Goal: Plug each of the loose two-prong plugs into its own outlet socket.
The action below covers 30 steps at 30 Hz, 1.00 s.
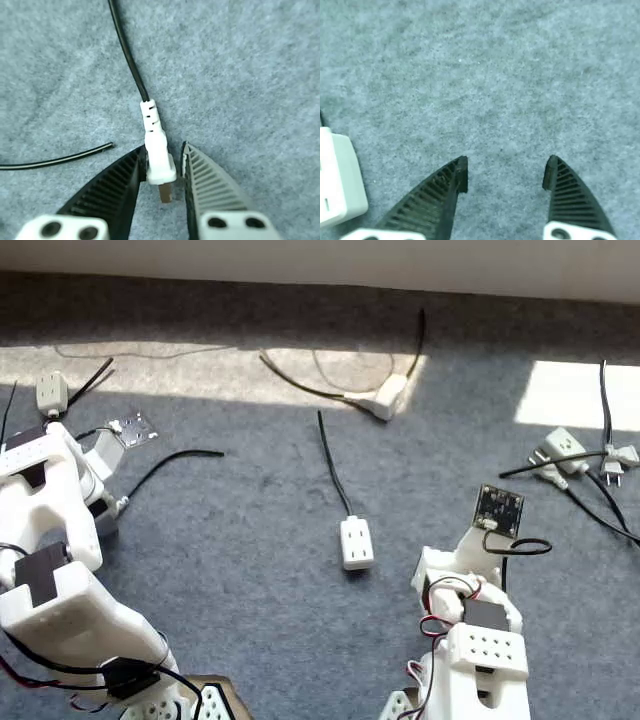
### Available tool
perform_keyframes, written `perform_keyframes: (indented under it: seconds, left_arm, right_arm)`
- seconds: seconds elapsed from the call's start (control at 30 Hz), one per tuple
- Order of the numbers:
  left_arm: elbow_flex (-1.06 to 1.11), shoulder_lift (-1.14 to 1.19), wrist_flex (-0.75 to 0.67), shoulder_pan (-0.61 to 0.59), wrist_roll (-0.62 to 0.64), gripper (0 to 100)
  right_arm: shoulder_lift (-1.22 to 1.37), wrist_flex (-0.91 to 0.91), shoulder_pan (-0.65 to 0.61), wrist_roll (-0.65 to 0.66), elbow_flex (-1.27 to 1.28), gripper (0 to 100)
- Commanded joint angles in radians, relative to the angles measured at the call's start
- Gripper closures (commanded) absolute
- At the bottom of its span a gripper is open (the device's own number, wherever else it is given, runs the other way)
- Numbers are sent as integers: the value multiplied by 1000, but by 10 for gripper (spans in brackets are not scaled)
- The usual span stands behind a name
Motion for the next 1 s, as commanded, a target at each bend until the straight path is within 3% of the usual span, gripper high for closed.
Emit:
perform_keyframes:
  seconds: [0.0, 0.97]
  left_arm:
    - [-30, -15, -8, -1, -9, 851]
    - [-27, -4, -14, 93, -3, 853]
  right_arm:
    - [-16, -21, -10, -5, -5, 748]
    - [-16, -21, -10, -5, -5, 748]
